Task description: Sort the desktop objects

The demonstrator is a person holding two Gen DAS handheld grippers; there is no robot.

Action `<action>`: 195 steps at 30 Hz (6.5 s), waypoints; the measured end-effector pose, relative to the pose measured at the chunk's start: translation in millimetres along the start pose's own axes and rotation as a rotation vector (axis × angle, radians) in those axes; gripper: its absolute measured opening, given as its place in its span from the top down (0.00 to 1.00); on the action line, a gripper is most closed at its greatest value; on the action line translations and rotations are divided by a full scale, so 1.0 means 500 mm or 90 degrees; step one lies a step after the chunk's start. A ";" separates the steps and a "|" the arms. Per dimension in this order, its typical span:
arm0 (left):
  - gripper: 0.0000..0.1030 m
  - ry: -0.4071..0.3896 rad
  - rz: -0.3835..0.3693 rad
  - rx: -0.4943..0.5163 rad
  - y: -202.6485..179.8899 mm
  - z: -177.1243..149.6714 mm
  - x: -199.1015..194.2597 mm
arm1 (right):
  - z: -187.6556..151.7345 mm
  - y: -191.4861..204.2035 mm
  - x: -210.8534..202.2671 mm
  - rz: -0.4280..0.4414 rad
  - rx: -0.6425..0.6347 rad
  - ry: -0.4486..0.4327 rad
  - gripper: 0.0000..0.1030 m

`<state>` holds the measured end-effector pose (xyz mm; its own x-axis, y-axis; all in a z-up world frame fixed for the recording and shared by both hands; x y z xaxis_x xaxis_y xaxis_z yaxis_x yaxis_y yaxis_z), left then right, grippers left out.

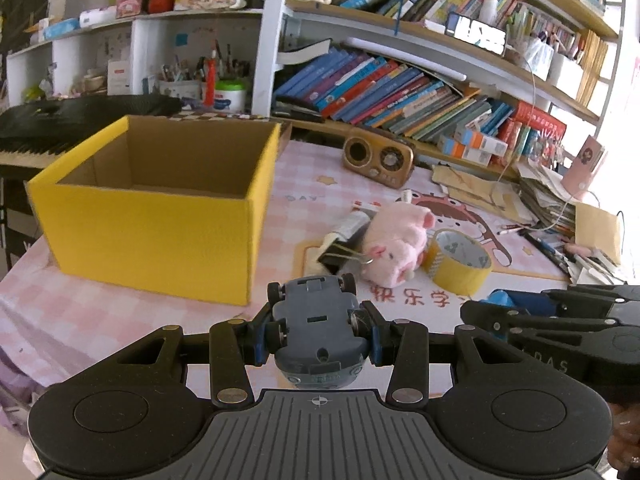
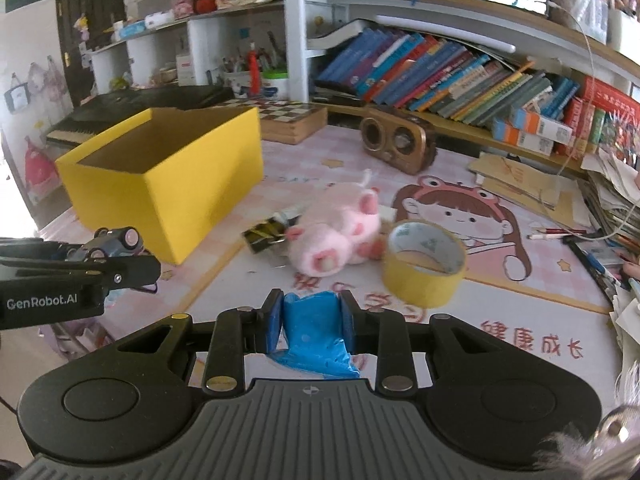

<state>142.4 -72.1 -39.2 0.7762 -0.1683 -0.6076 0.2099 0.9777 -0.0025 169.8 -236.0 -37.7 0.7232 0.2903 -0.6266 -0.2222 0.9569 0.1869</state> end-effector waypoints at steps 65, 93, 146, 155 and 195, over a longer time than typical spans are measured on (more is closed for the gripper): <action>0.59 -0.009 0.012 -0.038 0.274 -0.129 -0.162 | -0.129 0.369 -0.003 0.049 -0.023 0.053 0.74; 0.59 -0.083 0.068 -0.043 0.322 0.073 -0.079 | 0.120 0.371 0.071 0.160 -0.034 0.020 0.74; 0.34 0.069 0.050 0.032 0.359 0.201 0.256 | 0.211 0.380 0.480 0.122 -0.455 0.132 0.54; 0.21 -0.021 0.056 0.050 0.336 0.239 0.151 | 0.259 0.345 0.365 0.112 -0.341 0.048 0.50; 0.13 -0.117 0.091 0.053 0.282 0.073 -0.172 | 0.061 0.240 -0.070 -0.072 0.023 -0.127 0.36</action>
<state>126.8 75.8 41.6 0.8953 -0.0562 -0.4418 0.1321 0.9809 0.1428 137.6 -131.1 29.7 0.8577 0.1733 -0.4841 -0.1119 0.9818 0.1532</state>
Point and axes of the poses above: each gripper's, at about its wrist camera, not at the fingertips, and x roughly the way its jaws point, y to its left, z to its top, the point moved 8 cm from there along x, roughly the way its jaws point, and after that the axes turned 12 degrees about x, right-handed, at the moved point
